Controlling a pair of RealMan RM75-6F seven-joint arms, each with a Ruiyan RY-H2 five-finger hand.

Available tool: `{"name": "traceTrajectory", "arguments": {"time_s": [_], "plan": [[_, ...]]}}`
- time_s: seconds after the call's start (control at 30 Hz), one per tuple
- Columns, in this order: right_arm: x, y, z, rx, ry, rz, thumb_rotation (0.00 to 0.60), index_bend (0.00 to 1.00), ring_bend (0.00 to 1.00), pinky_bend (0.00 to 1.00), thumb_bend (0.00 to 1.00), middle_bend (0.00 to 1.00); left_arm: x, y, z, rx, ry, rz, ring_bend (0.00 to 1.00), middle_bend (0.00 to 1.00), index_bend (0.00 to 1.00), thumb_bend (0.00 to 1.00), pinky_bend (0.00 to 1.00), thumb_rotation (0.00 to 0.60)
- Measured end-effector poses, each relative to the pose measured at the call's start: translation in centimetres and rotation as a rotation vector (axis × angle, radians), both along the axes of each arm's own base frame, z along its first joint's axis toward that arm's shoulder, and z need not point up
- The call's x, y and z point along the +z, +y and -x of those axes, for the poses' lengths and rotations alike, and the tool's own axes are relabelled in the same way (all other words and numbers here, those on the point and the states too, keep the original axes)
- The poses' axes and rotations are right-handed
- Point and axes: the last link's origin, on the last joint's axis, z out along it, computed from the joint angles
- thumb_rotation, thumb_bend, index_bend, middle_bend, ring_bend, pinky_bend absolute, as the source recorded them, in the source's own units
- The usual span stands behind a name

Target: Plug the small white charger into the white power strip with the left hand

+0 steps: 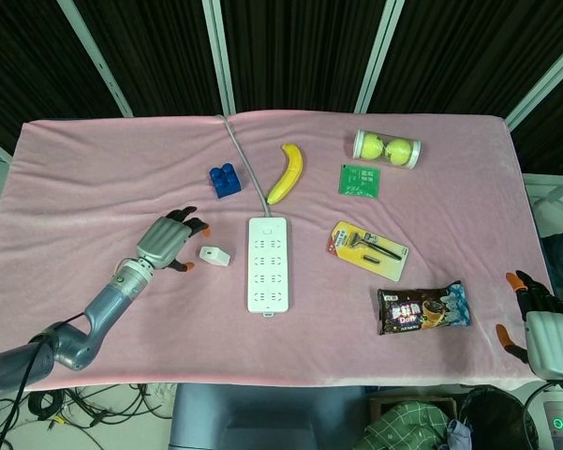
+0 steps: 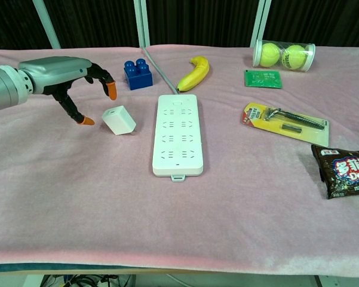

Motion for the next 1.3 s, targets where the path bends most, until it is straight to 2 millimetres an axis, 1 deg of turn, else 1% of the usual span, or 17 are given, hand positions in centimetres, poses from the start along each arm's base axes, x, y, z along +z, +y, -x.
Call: {"name": "traceTrajectory", "arguments": {"time_s": [0.23,0.4,0.57,1.1,1.3], "plan": [[-0.1,0.0,0.1,-0.015,0.005,-0.011,0.6,0.12,0.15,0.27,0.25,0.09,-0.7,0.2,-1.0,-0.023,-0.025,0.004,0.21,0.35,0.32,0.18,0.32,0.6],[-0.1,0.0,0.1,-0.023,0.006,-0.018,0.6,0.12,0.16,0.27,0.25,0.09,-1.2,0.0,-1.1,-0.032,-0.014,0.011,0.25,0.37,0.34,0.18,0.36,0.6],[0.0,0.0,0.1,-0.029,0.005,-0.02,0.6,0.12,0.16,0.27,0.25,0.09,-1.7,0.1,-1.1,-0.024,-0.019,0.017,0.31,0.41,0.36,0.23,0.41,0.6],[-0.1,0.0,0.1,-0.036,0.012,-0.028,0.6,0.12,0.16,0.27,0.25,0.09,-2.3,0.1,-1.0,-0.027,-0.016,0.026,0.33,0.45,0.37,0.23,0.42,0.6],[-0.1,0.0,0.1,-0.039,0.01,-0.026,0.6,0.12,0.16,0.27,0.25,0.09,-2.5,0.1,-1.1,-0.028,-0.016,0.028,0.37,0.47,0.39,0.26,0.46,0.6]]}}
